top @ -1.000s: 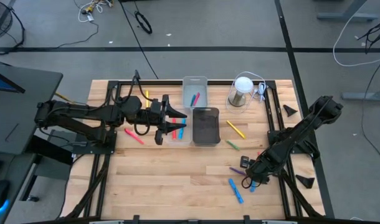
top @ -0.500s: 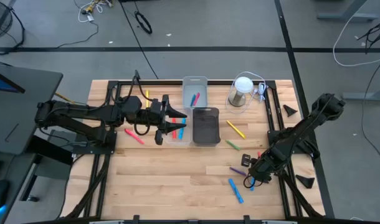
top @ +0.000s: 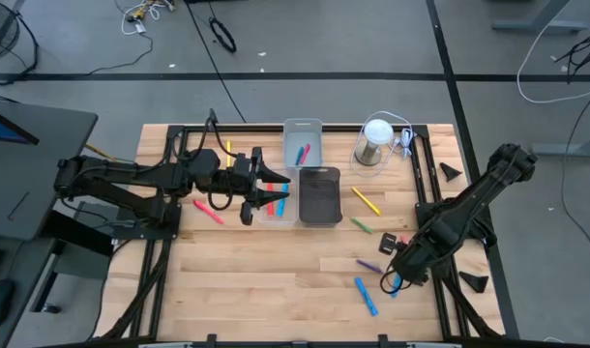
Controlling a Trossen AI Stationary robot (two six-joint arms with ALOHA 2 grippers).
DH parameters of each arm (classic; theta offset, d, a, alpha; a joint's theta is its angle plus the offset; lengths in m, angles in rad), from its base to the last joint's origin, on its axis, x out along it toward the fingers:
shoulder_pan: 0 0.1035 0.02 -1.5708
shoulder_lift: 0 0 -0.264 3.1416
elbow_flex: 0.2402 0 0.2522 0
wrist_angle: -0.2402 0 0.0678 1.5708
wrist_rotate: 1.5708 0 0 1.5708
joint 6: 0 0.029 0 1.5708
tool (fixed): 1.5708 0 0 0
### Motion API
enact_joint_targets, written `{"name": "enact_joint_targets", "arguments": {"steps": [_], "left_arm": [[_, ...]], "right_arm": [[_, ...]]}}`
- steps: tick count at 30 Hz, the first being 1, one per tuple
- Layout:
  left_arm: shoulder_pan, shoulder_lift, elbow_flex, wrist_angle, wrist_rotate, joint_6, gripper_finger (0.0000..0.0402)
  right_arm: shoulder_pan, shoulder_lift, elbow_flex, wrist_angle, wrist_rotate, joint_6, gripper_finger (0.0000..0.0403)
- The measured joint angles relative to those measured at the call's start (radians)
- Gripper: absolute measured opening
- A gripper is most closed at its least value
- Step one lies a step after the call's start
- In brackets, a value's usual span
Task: Pick & Place Markers
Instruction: Put the right blue highlighter into the transparent bin
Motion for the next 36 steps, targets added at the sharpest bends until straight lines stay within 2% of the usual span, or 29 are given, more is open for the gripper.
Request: {"name": "enact_joint_targets", "arguments": {"steps": [9, 14, 18, 23, 30, 36], "left_arm": [[0.000, 0.000, 0.000, 0.000, 0.000, 0.000, 0.0170], [0.000, 0.000, 0.000, 0.000, 0.000, 0.000, 0.0170], [0.000, 0.000, 0.000, 0.000, 0.000, 0.000, 0.0170], [0.000, 0.000, 0.000, 0.000, 0.000, 0.000, 0.0170], [0.000, 0.000, 0.000, 0.001, 0.000, 0.000, 0.0170], [0.000, 0.000, 0.000, 0.005, 0.036, 0.016, 0.0170]], "right_arm": [[0.000, -0.019, 0.162, 0.072, 0.007, 0.368, 0.0054], [0.000, -0.060, 0.164, 0.209, 0.127, 0.499, 0.0054], [-0.019, -0.076, 0.163, 0.296, 0.255, 0.523, 0.0054], [-0.087, -0.080, 0.163, 0.477, 0.361, 0.522, 0.0054], [-0.207, -0.080, 0.163, 0.822, 0.381, 0.452, 0.0054], [-0.295, -0.080, 0.163, 0.993, 0.357, 0.399, 0.0054]]}}
